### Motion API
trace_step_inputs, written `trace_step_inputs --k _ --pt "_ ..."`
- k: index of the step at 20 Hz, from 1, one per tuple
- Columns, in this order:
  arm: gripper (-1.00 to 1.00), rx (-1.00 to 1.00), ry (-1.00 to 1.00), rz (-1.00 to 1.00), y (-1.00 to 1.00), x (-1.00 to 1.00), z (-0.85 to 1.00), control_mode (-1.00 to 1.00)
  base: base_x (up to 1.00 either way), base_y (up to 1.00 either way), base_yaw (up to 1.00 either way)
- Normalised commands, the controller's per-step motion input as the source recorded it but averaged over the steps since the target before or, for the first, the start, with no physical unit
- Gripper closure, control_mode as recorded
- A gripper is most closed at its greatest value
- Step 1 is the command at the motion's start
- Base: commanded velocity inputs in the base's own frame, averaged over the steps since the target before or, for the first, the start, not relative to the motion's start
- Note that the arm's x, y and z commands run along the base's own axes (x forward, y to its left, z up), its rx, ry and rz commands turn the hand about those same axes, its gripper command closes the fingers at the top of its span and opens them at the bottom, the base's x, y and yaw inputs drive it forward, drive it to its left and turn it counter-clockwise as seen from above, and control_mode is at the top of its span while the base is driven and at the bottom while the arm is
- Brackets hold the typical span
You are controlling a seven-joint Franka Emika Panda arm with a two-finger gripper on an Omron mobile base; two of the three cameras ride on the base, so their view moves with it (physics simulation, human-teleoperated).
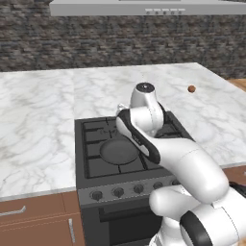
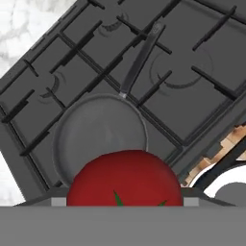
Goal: Place the pan on the front left burner on the stove. Then place the tomato and the onion in the pan and turn on the front left burner.
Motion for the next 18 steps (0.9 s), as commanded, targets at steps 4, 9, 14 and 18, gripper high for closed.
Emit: trace_step_inputs --k 4,9,14,18 --pt "1.0 0.0 -0.05 0.19 0.19 0.23 -0.08 -1.0 0.0 0.0 0.0" --pt "1.0 -0.04 -0.01 0.12 0.18 0.17 -0.06 -1.0 0.0 0.0 0.0" --pt "1.0 -0.12 0.02 0.03 0.18 0.14 -0.07 -1.0 0.0 0.0 0.0" --pt "1.0 -0.13 0.01 0.02 0.15 0.1 -0.1 -1.0 0.0 0.0 0.0"
